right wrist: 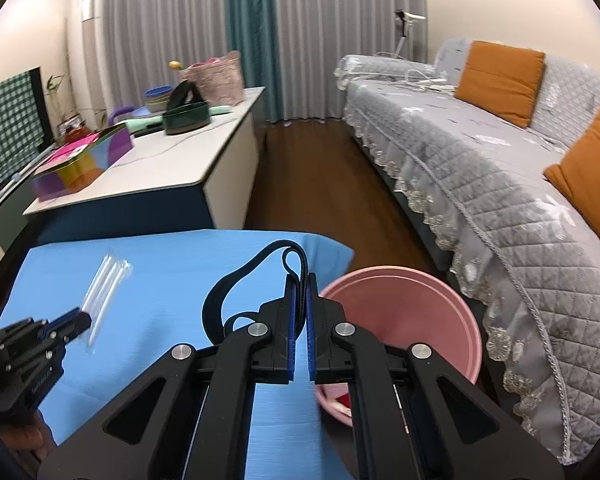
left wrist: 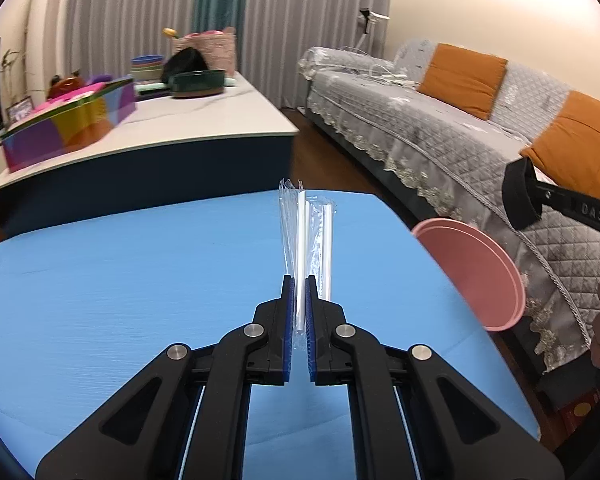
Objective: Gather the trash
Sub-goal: 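Carry the straws and hair tie over the pink wastebasket, then open both tools to drop the straws and hair tie into the wastebasket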
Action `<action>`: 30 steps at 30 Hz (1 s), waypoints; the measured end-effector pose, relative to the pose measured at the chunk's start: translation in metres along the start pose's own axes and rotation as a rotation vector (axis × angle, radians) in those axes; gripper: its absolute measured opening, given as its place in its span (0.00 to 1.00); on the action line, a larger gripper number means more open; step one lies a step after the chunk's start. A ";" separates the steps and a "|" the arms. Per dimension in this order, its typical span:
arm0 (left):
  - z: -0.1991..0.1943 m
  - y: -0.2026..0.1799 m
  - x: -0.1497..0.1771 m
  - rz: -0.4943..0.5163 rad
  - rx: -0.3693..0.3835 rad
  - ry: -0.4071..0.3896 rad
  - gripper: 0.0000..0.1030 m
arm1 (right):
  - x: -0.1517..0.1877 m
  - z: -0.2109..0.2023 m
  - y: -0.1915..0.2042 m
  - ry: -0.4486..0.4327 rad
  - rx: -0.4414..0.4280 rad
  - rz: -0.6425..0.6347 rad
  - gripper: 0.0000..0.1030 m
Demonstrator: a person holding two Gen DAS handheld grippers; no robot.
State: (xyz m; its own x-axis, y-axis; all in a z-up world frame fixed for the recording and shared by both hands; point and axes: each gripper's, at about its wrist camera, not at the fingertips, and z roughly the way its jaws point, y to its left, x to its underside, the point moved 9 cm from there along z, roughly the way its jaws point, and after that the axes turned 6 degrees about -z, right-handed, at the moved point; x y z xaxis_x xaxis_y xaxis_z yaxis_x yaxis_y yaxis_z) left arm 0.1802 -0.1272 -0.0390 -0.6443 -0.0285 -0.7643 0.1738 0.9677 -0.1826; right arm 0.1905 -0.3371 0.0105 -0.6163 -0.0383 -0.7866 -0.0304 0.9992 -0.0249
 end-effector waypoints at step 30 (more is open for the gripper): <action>0.101 -0.195 -0.039 0.133 0.228 0.048 0.05 | 0.007 0.026 -0.132 0.021 0.171 0.162 0.05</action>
State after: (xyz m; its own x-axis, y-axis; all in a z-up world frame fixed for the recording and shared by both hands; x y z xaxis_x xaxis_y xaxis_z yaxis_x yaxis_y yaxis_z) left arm 0.2465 -0.3399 -0.0357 -0.6382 0.1120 -0.7617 0.4188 0.8807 -0.2214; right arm 0.2107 -0.4693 -0.0077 -0.6187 0.1241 -0.7758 0.2030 0.9792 -0.0053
